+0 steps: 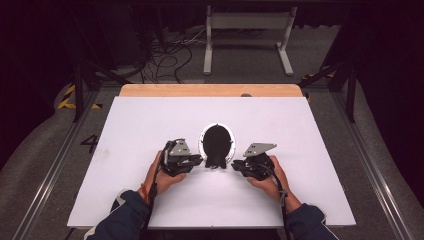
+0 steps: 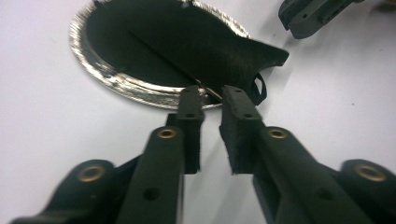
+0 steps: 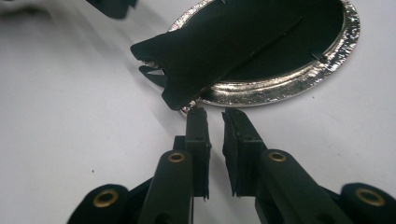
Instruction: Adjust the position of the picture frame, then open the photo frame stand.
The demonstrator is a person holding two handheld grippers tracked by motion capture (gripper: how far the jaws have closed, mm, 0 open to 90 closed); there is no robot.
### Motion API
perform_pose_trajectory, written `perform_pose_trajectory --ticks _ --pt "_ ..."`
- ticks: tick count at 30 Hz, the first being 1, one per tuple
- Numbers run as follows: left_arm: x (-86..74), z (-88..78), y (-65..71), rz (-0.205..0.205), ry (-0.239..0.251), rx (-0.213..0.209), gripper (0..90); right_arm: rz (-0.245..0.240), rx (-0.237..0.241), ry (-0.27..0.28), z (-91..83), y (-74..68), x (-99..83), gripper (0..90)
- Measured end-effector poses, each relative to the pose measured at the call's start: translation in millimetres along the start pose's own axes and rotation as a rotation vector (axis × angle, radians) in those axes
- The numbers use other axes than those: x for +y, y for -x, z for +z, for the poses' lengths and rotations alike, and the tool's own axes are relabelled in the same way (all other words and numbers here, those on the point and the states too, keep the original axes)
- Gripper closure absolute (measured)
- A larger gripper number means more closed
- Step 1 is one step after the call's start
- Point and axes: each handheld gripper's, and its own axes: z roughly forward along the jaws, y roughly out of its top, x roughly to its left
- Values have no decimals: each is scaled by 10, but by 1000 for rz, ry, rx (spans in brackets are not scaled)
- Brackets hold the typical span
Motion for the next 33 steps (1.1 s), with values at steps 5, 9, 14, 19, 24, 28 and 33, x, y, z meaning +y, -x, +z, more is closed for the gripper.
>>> perform_pose_trajectory --ticks 5,9,14,19,24,28,33 --pt "-57 -302 -38 31 59 36 686 -8 -10 15 -102 20 19 757" --pt "-140 -473 -9 34 43 114 587 -10 -29 34 -139 33 22 731" --pt "-325 -682 76 72 43 192 430 -44 -61 24 -152 13 31 722" --pt "-554 -914 78 55 56 211 308 -39 -63 12 -151 -11 46 619" --pt "-713 -1032 99 17 64 215 253 -36 -60 8 -141 -45 59 554" --pt "-862 -1097 112 -8 42 224 216 -48 -47 -4 -118 -72 70 533" --pt "-970 -1135 110 -47 32 224 188 -39 -17 -10 -75 -93 78 522"
